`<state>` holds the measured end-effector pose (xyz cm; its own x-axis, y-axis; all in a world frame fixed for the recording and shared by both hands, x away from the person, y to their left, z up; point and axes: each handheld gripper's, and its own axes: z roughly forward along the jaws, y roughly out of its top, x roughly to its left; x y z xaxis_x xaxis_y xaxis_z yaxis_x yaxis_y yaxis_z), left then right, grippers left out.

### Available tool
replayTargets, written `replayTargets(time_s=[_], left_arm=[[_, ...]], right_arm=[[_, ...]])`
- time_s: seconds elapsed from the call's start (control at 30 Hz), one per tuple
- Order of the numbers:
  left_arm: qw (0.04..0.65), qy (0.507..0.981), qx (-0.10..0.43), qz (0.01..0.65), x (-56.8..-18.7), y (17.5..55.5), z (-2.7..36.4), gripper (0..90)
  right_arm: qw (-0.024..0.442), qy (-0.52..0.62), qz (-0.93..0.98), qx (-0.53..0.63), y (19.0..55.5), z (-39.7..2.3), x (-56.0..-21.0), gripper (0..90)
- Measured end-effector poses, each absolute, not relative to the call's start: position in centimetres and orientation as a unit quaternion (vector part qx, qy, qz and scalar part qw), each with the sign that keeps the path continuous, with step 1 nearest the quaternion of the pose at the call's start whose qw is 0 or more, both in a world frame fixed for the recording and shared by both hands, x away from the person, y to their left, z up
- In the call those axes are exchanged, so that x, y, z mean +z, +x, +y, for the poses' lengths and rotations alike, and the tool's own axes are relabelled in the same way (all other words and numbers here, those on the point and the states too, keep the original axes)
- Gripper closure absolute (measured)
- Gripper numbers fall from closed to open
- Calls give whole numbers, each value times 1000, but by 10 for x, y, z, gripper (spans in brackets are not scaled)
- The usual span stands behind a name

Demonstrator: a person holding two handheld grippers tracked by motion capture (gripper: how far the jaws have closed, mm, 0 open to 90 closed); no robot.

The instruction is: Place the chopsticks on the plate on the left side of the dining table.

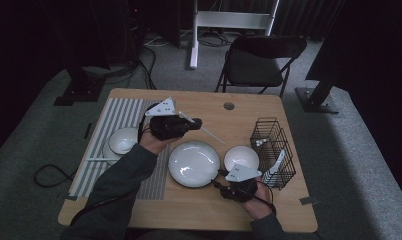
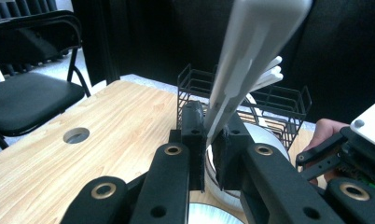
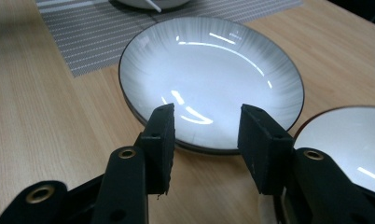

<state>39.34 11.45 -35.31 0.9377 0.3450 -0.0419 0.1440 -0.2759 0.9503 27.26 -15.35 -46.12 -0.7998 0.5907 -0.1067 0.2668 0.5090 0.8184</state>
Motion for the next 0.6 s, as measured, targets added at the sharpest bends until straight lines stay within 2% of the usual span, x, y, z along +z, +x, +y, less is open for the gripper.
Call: replayTargets(time_s=[0.6], left_arm=[[577, 795, 85, 167, -358, 388, 142, 846]], right_arm=[[212, 242, 847, 423, 290, -145, -441, 565]])
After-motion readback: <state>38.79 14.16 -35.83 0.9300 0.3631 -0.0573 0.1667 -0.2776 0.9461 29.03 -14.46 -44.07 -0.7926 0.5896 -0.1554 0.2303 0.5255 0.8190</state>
